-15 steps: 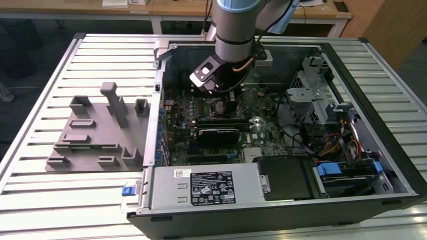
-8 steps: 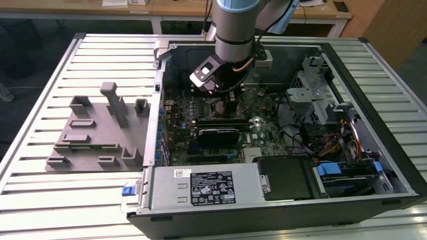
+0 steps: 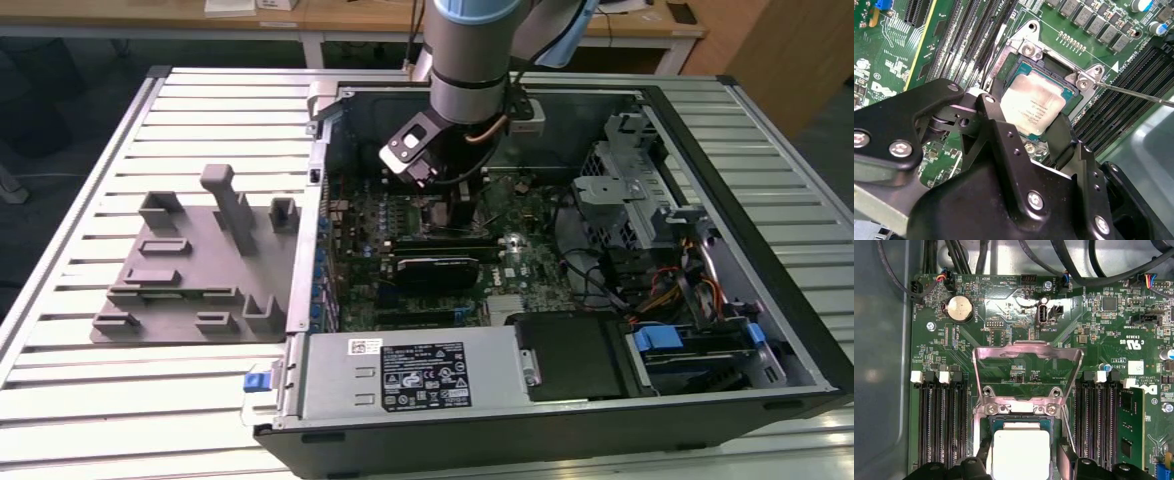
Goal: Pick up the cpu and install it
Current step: 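Place the cpu into insertion slot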
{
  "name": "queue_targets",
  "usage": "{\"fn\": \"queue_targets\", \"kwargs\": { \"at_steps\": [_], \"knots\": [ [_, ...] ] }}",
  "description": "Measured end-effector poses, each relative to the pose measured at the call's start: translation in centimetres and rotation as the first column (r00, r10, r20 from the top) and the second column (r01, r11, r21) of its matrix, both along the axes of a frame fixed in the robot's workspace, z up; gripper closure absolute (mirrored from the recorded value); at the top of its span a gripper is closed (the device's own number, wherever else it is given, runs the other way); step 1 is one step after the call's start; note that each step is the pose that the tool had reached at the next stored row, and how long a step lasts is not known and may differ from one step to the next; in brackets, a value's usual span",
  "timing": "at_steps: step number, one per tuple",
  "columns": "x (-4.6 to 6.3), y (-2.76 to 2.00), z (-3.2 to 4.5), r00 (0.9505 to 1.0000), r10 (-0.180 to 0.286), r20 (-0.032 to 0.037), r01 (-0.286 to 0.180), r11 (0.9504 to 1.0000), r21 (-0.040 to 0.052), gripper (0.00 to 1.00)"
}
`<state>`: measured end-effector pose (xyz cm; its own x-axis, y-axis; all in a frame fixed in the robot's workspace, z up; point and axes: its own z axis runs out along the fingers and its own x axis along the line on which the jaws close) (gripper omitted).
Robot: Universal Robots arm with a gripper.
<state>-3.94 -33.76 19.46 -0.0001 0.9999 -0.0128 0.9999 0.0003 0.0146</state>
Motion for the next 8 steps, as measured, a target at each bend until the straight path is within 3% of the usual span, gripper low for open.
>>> {"fn": "queue_targets", "kwargs": {
  "at_steps": [8],
  "knots": [
    [0.0, 0.0, 0.98, 1.0, 0.0, 0.0, 0.0, 1.0, -0.0001, 0.38]
  ]
}}
